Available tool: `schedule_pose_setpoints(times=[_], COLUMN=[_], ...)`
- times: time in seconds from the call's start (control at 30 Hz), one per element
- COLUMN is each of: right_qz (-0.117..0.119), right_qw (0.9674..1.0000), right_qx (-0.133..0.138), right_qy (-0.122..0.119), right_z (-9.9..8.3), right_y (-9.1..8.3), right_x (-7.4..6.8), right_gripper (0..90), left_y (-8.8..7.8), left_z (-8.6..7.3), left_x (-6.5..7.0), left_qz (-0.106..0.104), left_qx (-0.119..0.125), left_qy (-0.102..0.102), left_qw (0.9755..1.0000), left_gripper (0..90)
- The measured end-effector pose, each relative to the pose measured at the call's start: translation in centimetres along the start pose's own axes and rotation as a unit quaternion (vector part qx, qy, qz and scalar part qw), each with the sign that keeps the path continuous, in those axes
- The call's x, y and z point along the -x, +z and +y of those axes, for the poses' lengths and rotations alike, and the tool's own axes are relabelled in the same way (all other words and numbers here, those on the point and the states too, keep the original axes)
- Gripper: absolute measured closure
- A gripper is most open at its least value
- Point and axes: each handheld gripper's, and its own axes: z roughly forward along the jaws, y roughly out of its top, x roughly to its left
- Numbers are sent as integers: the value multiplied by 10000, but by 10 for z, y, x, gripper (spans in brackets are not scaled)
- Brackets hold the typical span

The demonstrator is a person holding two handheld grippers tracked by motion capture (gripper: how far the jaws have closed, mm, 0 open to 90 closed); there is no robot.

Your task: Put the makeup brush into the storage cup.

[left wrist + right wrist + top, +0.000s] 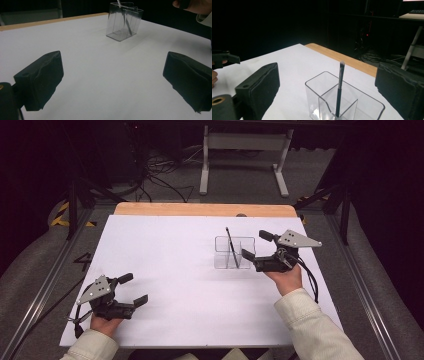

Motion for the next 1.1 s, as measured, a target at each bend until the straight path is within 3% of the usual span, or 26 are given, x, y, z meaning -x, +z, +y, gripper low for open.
schedule_pose_setpoints(times=[0.3,0.5,0.73,1.1], right_qz=[222,266,479,519], right_qw=[9997,9996,9986,9982], right_qx=[40,-91,-129,-145], right_qy=[-28,-83,-184,-268], right_z=[-3,-8,-15,-32], right_y=[-13,-20,-25,-32], right_x=[-5,-8,-14,-21], right_gripper=[6,6,4,4], left_y=[-4,-8,-10,-11], left_z=[2,3,4,4], left_x=[1,1,2,2], left_qz=[-35,-55,-142,-296], left_qx=[42,154,171,158], left_qy=[9,-41,9,-15], left_qw=[10000,9999,9998,9994], left_gripper=[34,33,32,31])
